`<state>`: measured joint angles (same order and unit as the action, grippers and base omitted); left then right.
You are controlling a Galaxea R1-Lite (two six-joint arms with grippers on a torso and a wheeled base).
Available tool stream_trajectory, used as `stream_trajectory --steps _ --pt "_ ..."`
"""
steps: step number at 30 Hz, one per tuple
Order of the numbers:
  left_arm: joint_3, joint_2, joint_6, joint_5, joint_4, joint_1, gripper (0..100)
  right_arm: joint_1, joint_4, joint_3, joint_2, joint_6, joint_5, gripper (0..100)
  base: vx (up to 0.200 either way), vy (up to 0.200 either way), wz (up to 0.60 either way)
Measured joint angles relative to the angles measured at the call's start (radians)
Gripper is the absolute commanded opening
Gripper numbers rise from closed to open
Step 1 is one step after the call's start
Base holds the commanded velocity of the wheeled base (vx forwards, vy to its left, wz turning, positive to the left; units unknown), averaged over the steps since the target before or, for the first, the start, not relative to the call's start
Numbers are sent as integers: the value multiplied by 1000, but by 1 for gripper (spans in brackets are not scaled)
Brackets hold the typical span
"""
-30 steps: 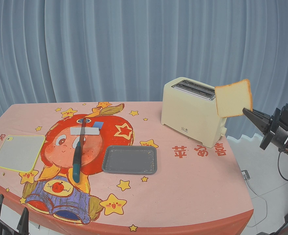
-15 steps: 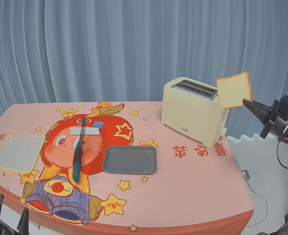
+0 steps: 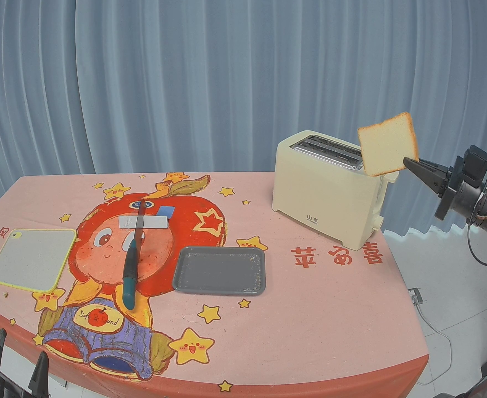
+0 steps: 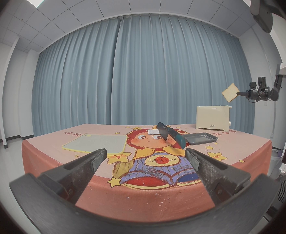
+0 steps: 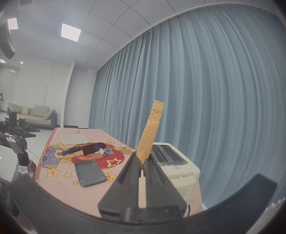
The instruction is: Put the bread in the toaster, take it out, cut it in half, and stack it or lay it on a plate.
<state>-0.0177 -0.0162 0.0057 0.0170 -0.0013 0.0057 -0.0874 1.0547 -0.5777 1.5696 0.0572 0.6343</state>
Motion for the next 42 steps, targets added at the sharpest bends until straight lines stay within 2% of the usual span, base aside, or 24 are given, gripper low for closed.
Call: stream_trajectory --steps 4,14,23,36,40,42 --pt "0 0 0 0 0 0 100 0 -26 -24 3 20 0 0 0 0 0" --pt "0 0 0 0 0 0 100 4 -118 -95 9 32 13 0 0 0 0" --pt "0 0 0 0 0 0 100 27 -146 -141 63 128 14 0 0 0 0" --pt "0 0 0 0 0 0 100 30 -178 -293 150 141 34 0 0 0 0" --pt "0 0 0 0 0 0 100 31 -231 -338 172 207 61 0 0 0 0" --pt "0 0 0 0 0 0 100 31 -242 -349 177 224 68 0 0 0 0"
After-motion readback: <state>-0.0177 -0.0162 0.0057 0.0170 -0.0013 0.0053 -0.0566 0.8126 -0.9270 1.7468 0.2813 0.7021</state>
